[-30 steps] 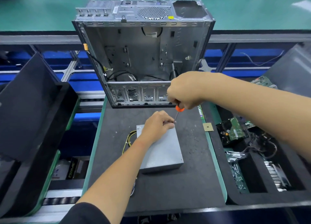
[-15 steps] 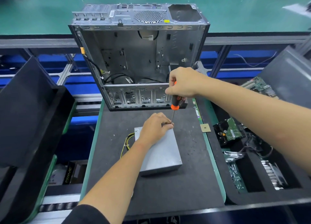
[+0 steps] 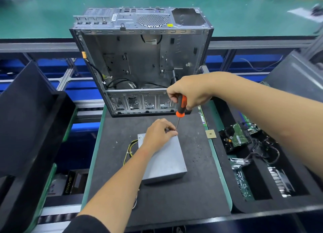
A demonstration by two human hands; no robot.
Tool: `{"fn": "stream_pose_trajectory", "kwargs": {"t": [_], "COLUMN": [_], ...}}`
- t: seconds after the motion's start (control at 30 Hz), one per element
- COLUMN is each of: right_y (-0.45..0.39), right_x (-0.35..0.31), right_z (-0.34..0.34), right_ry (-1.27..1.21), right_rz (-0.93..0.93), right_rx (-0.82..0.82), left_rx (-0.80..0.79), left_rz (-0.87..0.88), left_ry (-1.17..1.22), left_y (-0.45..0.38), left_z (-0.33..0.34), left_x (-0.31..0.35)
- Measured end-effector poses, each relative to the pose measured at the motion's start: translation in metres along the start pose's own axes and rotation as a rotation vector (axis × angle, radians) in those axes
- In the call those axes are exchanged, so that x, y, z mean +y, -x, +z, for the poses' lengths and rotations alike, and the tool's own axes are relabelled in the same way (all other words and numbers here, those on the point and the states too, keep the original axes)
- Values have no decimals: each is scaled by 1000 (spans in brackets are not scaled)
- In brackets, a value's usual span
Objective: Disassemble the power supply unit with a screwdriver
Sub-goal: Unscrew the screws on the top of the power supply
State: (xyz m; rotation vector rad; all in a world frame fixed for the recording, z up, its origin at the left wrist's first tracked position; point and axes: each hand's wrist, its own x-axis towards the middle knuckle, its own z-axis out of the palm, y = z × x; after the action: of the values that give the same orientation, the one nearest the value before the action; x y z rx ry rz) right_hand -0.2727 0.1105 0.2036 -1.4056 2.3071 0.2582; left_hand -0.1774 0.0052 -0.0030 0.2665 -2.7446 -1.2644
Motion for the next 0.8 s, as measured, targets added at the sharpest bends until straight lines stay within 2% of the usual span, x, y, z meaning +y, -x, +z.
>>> {"fn": "stream_pose_trajectory", "kwargs": {"t": [0.13, 0.2, 0.33, 0.47, 0.57, 0.63, 0.8], "right_y": [-1, -3, -10, -5, 0, -1, -6], "right_x": [5, 1, -9, -11, -11, -11, -17], "right_z": [6, 10, 15, 3, -3, 0, 5], "right_ry": [-125, -197, -9, 43, 12, -2, 76], "right_rz": [36, 112, 195, 26, -55, -28, 243], "right_rx": [11, 73, 196, 6, 27, 27, -28], "left_rx": [-2, -9, -21, -18, -20, -26, -23], "left_rz": [1, 4, 9, 21, 20, 22, 36], "left_ry": [-9, -22, -41, -44, -43, -40, -42], "left_y": [-1, -1, -1, -1, -2, -1, -1], "left_z": [0, 0, 1, 0, -1, 0, 0], "left_x": [0, 0, 0, 0, 0, 0, -1]}}
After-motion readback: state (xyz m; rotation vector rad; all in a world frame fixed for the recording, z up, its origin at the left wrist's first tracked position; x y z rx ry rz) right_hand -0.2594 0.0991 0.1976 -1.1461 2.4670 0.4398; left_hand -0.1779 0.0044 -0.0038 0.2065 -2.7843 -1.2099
